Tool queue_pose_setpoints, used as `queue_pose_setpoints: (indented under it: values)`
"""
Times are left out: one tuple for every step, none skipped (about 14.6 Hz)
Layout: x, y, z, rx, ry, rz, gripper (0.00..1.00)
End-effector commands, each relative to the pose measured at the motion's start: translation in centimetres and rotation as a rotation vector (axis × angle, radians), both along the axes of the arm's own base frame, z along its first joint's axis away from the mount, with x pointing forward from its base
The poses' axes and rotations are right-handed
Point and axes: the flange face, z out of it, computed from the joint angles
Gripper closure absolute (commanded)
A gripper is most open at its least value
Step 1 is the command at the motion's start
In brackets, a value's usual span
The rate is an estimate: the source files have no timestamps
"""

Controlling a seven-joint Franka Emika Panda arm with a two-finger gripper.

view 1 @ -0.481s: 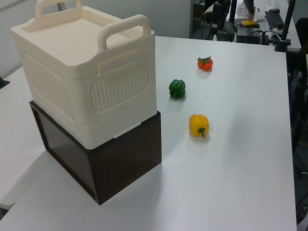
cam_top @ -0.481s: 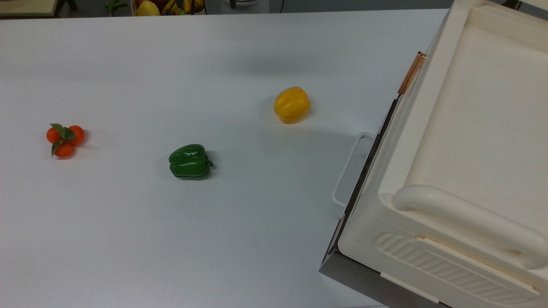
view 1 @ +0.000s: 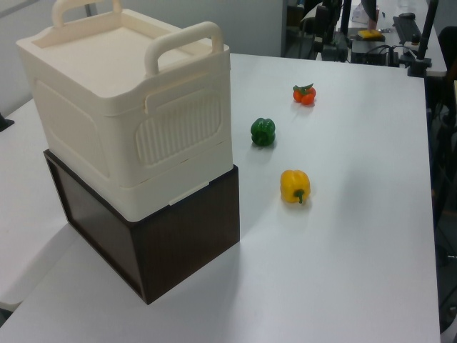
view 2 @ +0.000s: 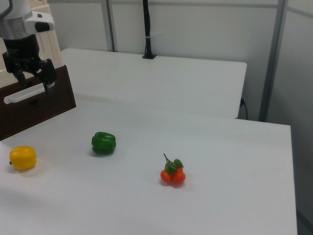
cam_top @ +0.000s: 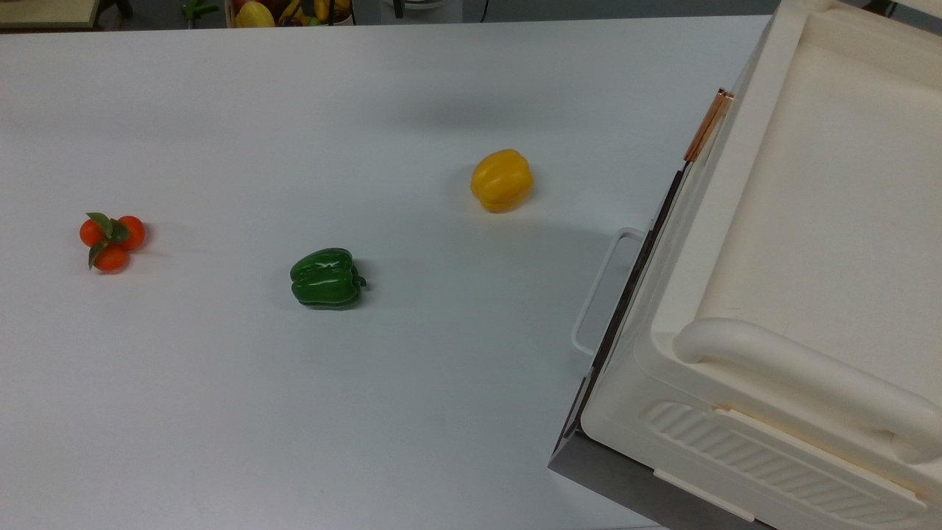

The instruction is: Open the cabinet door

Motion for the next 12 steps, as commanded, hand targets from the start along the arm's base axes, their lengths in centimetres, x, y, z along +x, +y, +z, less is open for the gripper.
queue_pose_setpoints:
  values:
    - [-0.6, 0.1, 0.7, -0.002, -0.015, 0.013, 0.00]
    - [-0.6, 0.1, 0.9, -0.002, -0.020, 0.016, 0.00]
    - [-0.7, 0.3, 1.0, -0.002, -0.023, 0.019, 0.00]
    - [-0.7, 0.3, 1.0, -0.001, -0.025, 0.026, 0.00]
    - [-0.5, 0.4, 0.9, -0.002, -0.025, 0.062, 0.00]
    - [-0.3, 0.8, 0.8, -0.007, -0.031, 0.124, 0.00]
    - [-0.2, 1.9, 0.8, -0.008, -0.050, 0.206, 0.00]
    - [-0.1, 2.9, 1.1, -0.014, -0.071, 0.294, 0.00]
    - [0.0, 3.8, 1.0, -0.021, -0.083, 0.415, 0.00]
    - [0.0, 4.7, 1.0, -0.014, -0.089, 0.476, 0.00]
    - [0.1, 5.1, 1.6, -0.005, -0.120, 0.526, 0.00]
    - [0.3, 5.6, 2.0, 0.005, -0.152, 0.588, 0.00]
